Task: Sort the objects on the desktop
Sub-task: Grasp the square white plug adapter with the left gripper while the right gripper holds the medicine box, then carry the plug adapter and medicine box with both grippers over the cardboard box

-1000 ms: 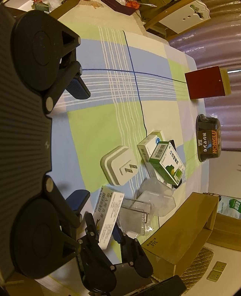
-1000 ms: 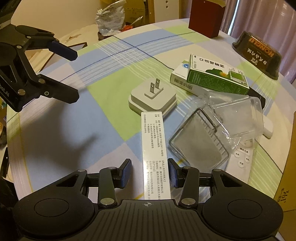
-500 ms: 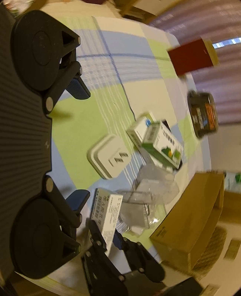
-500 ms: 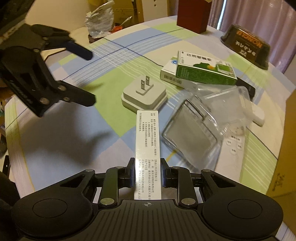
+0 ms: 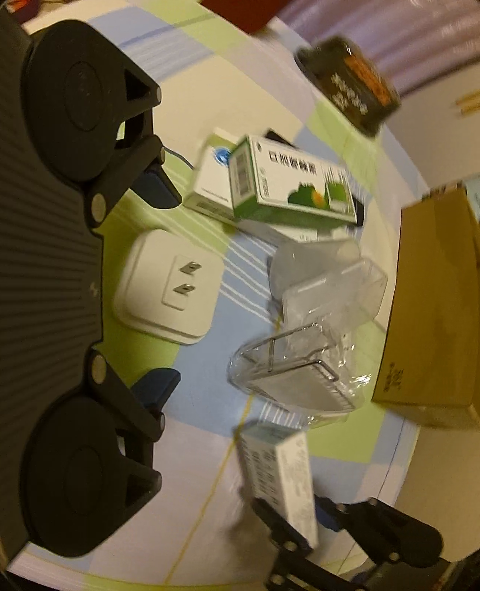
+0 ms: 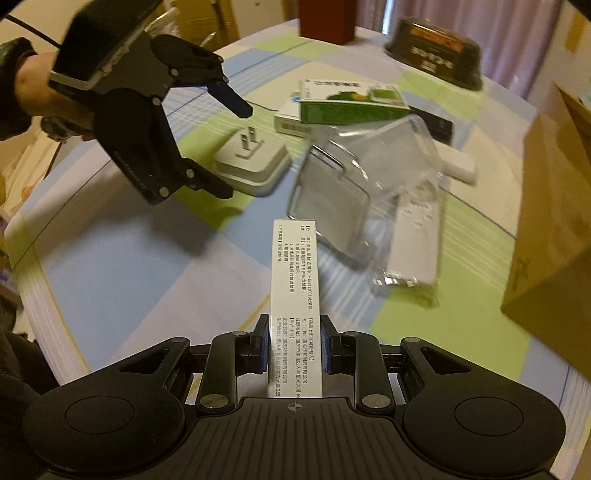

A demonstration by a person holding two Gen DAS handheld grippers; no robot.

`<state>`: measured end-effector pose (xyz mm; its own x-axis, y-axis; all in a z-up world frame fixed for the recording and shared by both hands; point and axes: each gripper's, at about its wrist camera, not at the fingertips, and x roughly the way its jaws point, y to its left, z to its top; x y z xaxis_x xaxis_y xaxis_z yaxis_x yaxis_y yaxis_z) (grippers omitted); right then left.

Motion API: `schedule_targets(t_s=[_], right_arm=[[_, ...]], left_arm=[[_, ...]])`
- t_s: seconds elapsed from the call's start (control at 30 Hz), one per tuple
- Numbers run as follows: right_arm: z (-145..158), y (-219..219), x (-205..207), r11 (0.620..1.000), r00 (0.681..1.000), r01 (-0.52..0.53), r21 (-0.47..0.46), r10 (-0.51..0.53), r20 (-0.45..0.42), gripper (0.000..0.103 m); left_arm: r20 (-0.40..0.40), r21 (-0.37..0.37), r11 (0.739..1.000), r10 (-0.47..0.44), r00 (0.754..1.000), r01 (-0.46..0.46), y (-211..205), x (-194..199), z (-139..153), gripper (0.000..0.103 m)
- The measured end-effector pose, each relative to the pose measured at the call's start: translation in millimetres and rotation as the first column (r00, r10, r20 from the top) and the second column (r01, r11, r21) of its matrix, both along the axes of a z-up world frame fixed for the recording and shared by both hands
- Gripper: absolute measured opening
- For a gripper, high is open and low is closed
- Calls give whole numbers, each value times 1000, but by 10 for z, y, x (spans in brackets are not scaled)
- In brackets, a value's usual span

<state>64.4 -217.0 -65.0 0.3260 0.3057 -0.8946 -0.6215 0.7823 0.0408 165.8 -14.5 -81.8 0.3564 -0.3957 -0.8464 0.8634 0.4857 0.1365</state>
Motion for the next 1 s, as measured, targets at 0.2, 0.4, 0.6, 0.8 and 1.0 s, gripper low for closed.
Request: schedule_targets(t_s=[0.2,0.4,0.6,0.8,1.0], right_arm=[[55,-153,-98,995,995,97,11,-96,-19,25],[75,-222,-165,991,991,133,12,-133,-31,25],[77,-247,-162,989,989,144,19,-144,-29,25],[76,-242,-138,990,990,143,22,-142,-24,25],[108,-254,-130,986,986,168,26,-167,-12,25]], left_arm=[[-46,8,993,-118,992,118,-57,91,-129,80],[-81,8,978,-209,975,210,-66,178,-146,77],[-114,16,966,-255,960,259,-60,254,-129,69],[-145,16,969,-240,960,245,-52,286,-108,61],[-142,20,989,-141,980,145,-6,180,-32,60]])
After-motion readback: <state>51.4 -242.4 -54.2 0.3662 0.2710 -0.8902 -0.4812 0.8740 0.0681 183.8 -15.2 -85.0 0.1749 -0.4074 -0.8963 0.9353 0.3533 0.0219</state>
